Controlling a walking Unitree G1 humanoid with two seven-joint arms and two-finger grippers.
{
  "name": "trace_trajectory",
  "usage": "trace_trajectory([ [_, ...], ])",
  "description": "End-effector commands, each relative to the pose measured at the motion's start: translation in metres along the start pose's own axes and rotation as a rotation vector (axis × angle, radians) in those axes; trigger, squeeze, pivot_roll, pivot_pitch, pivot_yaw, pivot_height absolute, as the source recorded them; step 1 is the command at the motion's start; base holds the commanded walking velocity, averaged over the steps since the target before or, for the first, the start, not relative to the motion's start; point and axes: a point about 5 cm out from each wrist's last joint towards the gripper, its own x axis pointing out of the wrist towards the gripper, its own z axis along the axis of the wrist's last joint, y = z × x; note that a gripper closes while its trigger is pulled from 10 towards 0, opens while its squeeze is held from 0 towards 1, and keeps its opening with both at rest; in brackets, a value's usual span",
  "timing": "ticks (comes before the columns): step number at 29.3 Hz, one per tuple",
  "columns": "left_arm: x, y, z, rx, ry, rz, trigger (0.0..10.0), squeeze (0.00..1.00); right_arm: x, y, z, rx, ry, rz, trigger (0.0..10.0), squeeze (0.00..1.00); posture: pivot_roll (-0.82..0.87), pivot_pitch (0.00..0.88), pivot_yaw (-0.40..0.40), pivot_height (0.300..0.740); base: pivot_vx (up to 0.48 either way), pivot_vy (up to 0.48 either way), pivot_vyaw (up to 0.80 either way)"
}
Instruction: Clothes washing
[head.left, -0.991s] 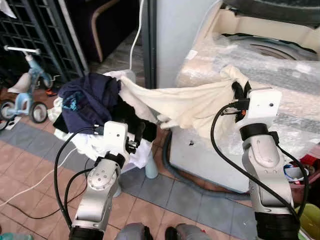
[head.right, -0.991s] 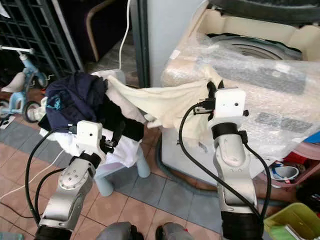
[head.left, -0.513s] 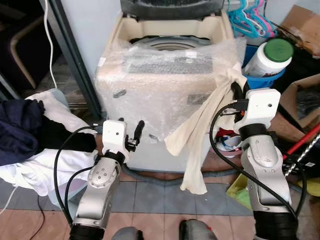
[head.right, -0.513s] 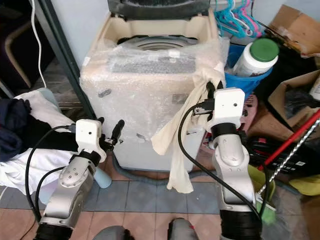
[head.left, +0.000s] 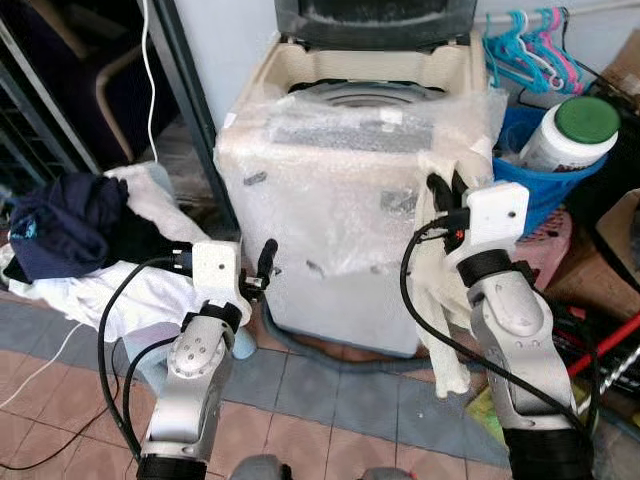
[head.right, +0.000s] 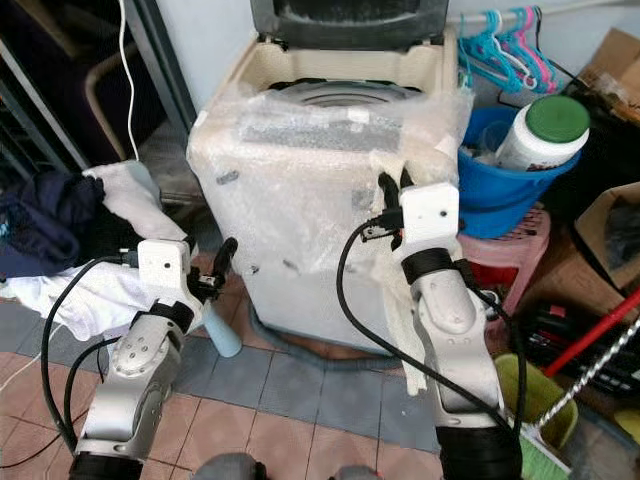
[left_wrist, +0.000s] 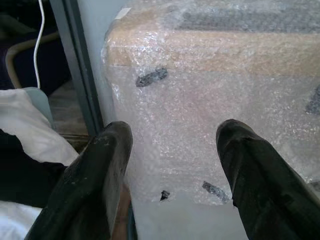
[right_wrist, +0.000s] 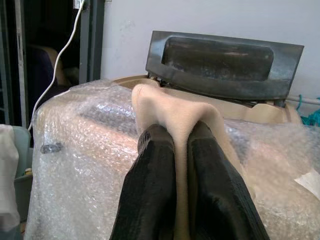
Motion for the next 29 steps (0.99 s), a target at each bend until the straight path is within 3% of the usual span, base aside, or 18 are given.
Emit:
trace_trajectory([
  [1,-0.001,0.006,0.004,0.014,-0.017,0.017,10.0,0.00,0.003,0.007,0.007,0.017,-0.040,0.028,10.0,0.00,-0.05,0.067,0.062,0.740,0.356,0.000,0.00],
  [14,0.001,0.005,0.005,0.002,-0.032,0.012,10.0,0.00,0.021,0.005,0.017,-0.011,-0.096,0.063,10.0,0.00,-0.05,0.054,0.063,0.740,0.417,0.092,0.00],
  [18,0.000,0.003,0.000,-0.036,0.008,0.024,10.0,0.00,0.037,-0.001,0.028,-0.049,-0.143,0.112,10.0,0.00,-0.05,0.055,0.069,0.740,0.351,0.319,0.00],
  [22,0.001,0.003,0.002,0.000,-0.008,0.000,10.0,0.00,0.059,-0.009,0.044,-0.085,-0.197,0.166,10.0,0.00,-0.04,0.053,0.066,0.740,0.000,0.423,0.00],
  [26,0.001,0.003,0.003,0.002,-0.015,-0.013,10.0,0.00,0.079,-0.019,0.060,-0.115,-0.240,0.150,10.0,0.00,-0.03,0.051,0.063,0.740,0.293,0.378,0.00],
  [27,0.000,0.002,0.004,0.013,-0.021,-0.015,10.0,0.00,0.092,-0.029,0.071,-0.110,-0.258,0.119,10.0,0.00,-0.03,0.051,0.064,0.740,0.405,0.255,0.00],
  [29,-0.001,0.002,0.004,0.015,-0.021,-0.015,10.0,0.00,0.098,-0.033,0.076,-0.109,-0.267,0.109,10.0,0.00,-0.03,0.052,0.066,0.740,0.411,0.247,0.00],
])
